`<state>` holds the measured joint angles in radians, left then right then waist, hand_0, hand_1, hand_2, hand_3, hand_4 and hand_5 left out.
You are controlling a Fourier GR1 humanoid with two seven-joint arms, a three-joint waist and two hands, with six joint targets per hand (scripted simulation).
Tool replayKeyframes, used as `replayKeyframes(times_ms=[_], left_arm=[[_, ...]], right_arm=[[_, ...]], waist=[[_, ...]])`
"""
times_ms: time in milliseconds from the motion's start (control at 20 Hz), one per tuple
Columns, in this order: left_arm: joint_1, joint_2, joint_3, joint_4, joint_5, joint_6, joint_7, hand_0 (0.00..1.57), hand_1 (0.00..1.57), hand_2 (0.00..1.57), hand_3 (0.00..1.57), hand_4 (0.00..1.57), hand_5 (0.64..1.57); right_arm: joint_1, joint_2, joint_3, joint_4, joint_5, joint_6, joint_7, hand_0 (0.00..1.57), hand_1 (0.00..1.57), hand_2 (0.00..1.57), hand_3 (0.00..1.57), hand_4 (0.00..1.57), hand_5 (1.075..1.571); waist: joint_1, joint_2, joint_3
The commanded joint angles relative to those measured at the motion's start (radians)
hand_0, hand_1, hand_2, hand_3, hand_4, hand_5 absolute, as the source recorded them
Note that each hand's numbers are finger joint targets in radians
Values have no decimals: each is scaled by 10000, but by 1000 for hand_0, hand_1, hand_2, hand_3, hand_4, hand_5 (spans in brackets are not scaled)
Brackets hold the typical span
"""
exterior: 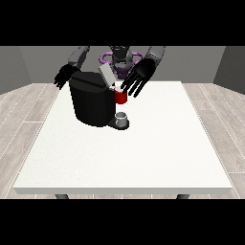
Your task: Insert the coffee pod into the coffee machine and close the lid
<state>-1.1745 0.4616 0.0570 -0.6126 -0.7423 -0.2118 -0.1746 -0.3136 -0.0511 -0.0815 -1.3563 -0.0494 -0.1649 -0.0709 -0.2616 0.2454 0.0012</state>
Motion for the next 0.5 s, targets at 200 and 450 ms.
replayKeyframes(times_ms=[200,450], left_arm=[[-102,-326,-18,-219,-85,-413,597,0,0,0,0,0,1571],[1301,-1305,-12,-550,201,35,308,0,0,0,0,0,1571]], right_arm=[[247,27,-173,660,-5,-29,-546,0,0,0,0,376,1571],[651,51,-407,828,-71,-381,-50,0,0,0,0,363,1571]], waist=[[266,-526,-7],[996,-1439,-12]])
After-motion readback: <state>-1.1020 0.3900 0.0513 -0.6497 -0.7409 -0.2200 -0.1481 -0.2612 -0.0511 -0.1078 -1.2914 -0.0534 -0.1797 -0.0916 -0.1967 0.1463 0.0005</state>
